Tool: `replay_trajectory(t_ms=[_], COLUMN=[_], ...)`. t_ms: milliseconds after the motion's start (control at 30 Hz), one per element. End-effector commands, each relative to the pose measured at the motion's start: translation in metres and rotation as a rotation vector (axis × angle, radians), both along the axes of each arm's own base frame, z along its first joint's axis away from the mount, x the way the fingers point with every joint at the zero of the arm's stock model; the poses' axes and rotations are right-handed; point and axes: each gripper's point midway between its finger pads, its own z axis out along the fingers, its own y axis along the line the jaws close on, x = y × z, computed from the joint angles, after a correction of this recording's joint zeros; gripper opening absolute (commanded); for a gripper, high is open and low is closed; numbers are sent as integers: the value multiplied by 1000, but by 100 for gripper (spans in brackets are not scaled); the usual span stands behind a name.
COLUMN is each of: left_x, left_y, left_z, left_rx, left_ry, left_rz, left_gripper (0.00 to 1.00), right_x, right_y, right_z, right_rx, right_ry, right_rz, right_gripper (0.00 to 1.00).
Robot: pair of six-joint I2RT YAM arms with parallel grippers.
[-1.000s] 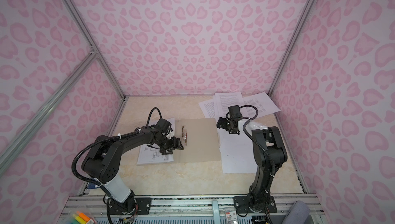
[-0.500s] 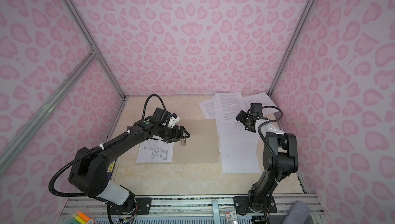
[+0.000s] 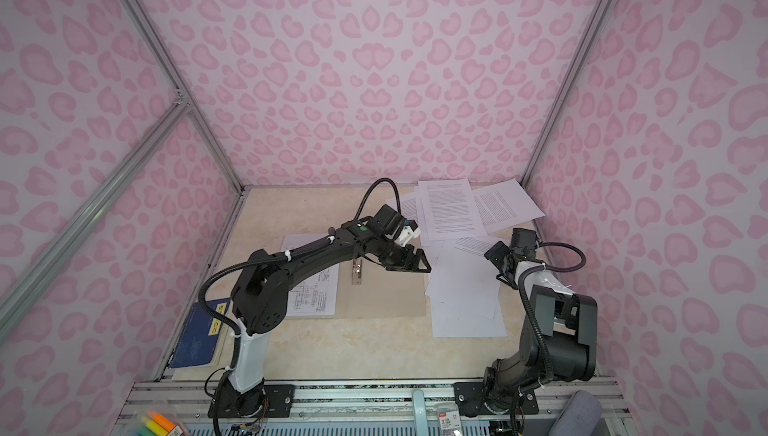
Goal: Put the files into the folder
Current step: 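Lower right gripper onto a printed text sheet and pinch its edge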
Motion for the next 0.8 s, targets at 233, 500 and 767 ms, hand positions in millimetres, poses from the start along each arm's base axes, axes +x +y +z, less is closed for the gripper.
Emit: replay_trajectory(t_ms=[233, 500, 767], left_x=[-27, -25, -21], left_y=[-64, -50, -19], left_z=[-49, -96, -116], left_rx=[15, 126, 210], left_ry=[89, 160, 191], left_rz=[-146, -92, -32], left_gripper=[85, 85, 85], right_x=[13, 30, 53], right_y=[-2, 5, -4], right_z=[-15, -27, -41], right_rx=[81, 154, 285], right_ry=[-134, -156, -180], right_rz=[21, 70, 112], right_gripper=[92, 92, 89])
